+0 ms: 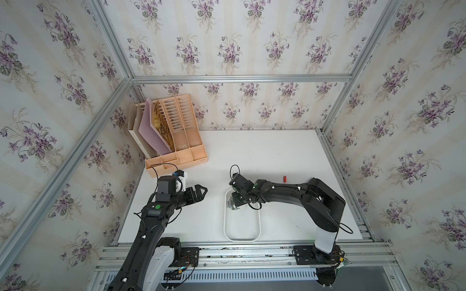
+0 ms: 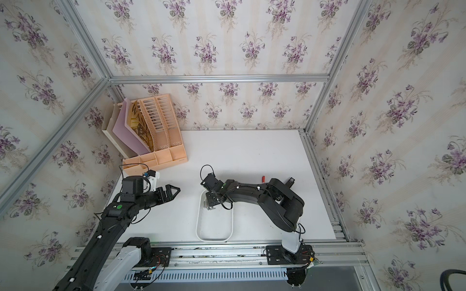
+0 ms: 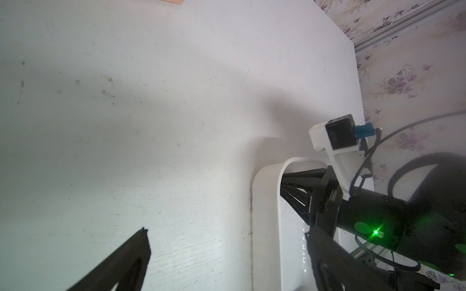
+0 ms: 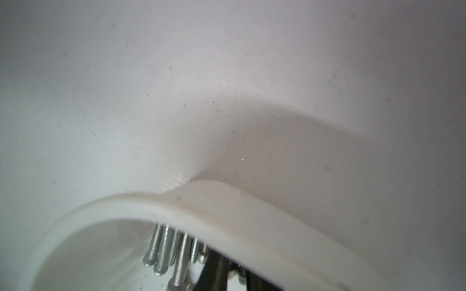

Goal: Take out the screws from the storage box
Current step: Pick up the screw from the storage box.

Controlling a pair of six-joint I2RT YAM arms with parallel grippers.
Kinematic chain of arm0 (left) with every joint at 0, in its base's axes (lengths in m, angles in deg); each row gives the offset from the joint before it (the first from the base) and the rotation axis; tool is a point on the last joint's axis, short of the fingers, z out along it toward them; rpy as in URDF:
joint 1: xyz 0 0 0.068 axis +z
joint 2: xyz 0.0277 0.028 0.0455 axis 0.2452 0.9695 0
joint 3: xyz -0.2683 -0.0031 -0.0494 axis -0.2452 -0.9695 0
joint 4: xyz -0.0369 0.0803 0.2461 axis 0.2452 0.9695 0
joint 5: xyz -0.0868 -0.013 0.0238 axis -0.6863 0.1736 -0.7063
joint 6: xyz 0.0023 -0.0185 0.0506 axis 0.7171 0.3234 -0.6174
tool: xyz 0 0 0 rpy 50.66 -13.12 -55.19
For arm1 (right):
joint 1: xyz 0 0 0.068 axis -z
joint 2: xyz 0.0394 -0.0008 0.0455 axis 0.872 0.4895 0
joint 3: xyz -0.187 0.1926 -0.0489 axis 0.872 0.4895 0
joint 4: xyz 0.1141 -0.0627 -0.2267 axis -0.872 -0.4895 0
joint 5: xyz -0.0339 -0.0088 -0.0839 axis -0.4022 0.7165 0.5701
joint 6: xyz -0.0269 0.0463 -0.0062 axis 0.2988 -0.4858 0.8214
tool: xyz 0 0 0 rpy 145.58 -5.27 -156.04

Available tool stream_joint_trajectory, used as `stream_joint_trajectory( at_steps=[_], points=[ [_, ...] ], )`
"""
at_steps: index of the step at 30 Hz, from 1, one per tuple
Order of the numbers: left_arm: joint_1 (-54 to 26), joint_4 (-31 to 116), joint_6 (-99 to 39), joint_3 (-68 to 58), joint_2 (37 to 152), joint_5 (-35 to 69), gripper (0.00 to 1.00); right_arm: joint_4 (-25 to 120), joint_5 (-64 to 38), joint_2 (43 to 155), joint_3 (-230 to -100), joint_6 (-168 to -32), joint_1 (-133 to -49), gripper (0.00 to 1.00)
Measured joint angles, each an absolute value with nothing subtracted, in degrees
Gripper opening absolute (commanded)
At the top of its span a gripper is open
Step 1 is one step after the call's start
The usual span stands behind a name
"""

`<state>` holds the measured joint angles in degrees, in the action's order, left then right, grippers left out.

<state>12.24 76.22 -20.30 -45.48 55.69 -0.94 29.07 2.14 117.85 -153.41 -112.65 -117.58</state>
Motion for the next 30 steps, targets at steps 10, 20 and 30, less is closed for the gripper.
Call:
stream_joint_trajectory(
  at_steps=[10,20,30],
  points=[
    [12.24,76.26,-20.27,-45.48,55.89,-0.81,0.99,27.23,3.89,116.45,-153.3,-112.63,-117.58,0.0],
    [12.24,76.28,-20.27,-45.46,55.89,-0.48,1.0,27.19,4.74,113.41,-151.73,-112.61,-117.53,0.0],
    [12.24,76.28,-20.25,-45.46,55.93,-0.46,1.0,27.61,3.89,115.42,-152.78,-112.19,-117.53,0.0]
  ],
)
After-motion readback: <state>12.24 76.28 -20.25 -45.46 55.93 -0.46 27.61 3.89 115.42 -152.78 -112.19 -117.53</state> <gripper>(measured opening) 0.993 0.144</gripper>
